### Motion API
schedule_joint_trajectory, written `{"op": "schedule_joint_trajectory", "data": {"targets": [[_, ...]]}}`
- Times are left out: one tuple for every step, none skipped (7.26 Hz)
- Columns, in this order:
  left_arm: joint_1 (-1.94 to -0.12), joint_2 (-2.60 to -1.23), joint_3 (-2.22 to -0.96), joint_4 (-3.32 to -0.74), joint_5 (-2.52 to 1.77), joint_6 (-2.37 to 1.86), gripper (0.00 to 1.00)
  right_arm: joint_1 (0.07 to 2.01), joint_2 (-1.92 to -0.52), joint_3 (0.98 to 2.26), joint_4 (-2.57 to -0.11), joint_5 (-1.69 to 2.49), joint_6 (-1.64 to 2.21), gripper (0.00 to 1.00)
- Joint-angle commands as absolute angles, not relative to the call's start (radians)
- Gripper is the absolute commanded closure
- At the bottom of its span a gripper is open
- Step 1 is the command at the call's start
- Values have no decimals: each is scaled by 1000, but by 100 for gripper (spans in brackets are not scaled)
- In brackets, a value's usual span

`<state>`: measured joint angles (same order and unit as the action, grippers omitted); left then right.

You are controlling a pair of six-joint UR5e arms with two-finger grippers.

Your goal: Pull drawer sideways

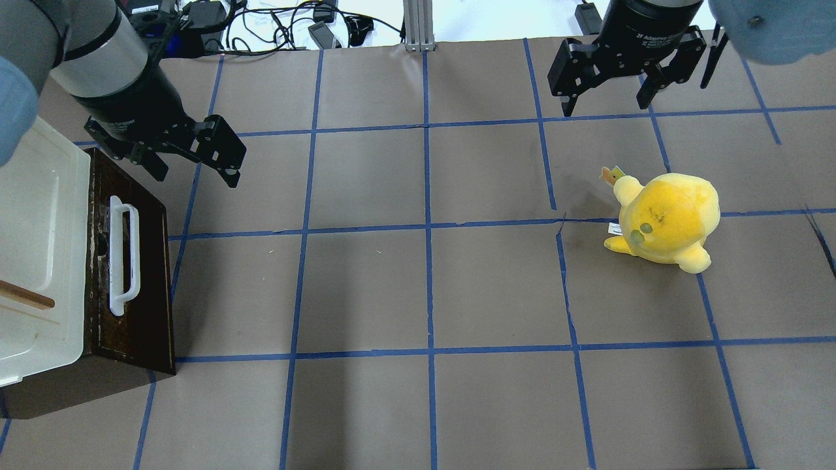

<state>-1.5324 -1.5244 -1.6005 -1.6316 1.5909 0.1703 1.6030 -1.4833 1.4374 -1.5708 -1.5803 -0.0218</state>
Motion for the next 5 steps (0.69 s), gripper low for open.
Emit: {"op": "schedule_joint_trajectory", "data": {"targets": [[-1532, -1531, -1611, -1619, 1598, 109, 0, 1603, -1483, 1437, -1571, -1580, -21, 0], [-1535, -1543, -1614, -1547, 1598, 89, 0, 1603, -1483, 1437, -1571, -1582, -21, 0], [-1536, -1551, -1614, -1540, 1604, 81, 0, 1603, -1483, 1437, -1571, -1580, -21, 0], [-1540, -1568, -1614, -1537, 1659, 14, 0, 1603, -1483, 1437, -1571, -1580, -21, 0], [-1584, -1592, -1620, -1534, 1737, -33, 0, 1603, -1483, 1437, -1571, -1582, -21, 0]]}}
